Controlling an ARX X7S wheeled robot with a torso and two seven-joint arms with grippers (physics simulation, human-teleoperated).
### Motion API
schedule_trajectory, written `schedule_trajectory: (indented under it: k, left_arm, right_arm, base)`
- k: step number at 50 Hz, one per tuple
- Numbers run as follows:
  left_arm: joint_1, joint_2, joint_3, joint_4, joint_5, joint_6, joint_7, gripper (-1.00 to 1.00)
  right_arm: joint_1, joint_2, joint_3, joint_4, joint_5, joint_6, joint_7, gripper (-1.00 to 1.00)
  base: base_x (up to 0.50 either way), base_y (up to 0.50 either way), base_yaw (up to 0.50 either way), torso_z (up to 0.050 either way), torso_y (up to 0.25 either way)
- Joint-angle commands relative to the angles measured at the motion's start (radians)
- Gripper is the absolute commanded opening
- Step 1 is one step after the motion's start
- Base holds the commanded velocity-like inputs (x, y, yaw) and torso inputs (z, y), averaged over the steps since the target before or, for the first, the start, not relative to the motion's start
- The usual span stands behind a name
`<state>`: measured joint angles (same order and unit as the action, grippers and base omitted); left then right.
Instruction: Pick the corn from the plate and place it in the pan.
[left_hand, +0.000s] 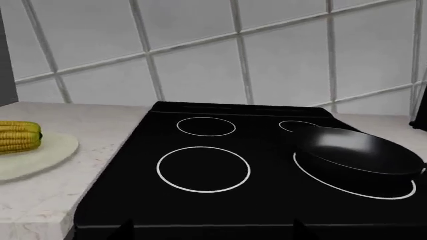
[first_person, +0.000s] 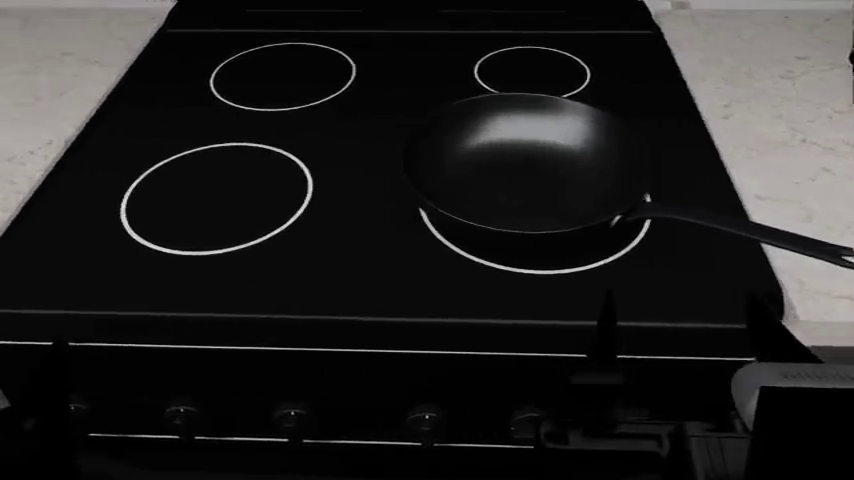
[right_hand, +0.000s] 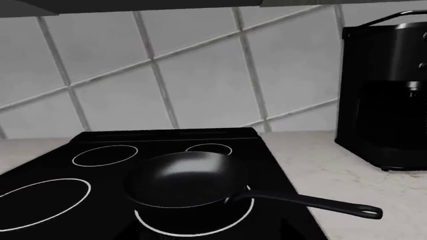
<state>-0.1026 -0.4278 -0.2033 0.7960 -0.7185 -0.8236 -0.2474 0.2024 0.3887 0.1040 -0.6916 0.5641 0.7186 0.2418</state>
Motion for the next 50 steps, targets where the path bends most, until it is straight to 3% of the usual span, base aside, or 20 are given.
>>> schedule_trajectory:
  k: [1, 50]
  left_arm:
    - [0.0, -0.01, -0.009, 0.028, -0.025, -0.02, -0.013, 1.0]
    - [0.001, -0.023, -0.001, 0.022, -0.029, 0.012, -0.022, 1.0]
  right_arm:
    - [-0.021, 0.006, -0.01, -0.011, -0.011, -0.01, 0.003, 1.0]
    - [-0.036, 0.019, -0.028, -0.013, -0.006, -0.025, 0.012, 1.0]
  base:
    - [0.0, 0.5, 0.0, 0.0, 0.0]
    - [0.0, 0.5, 0.0, 0.0, 0.0]
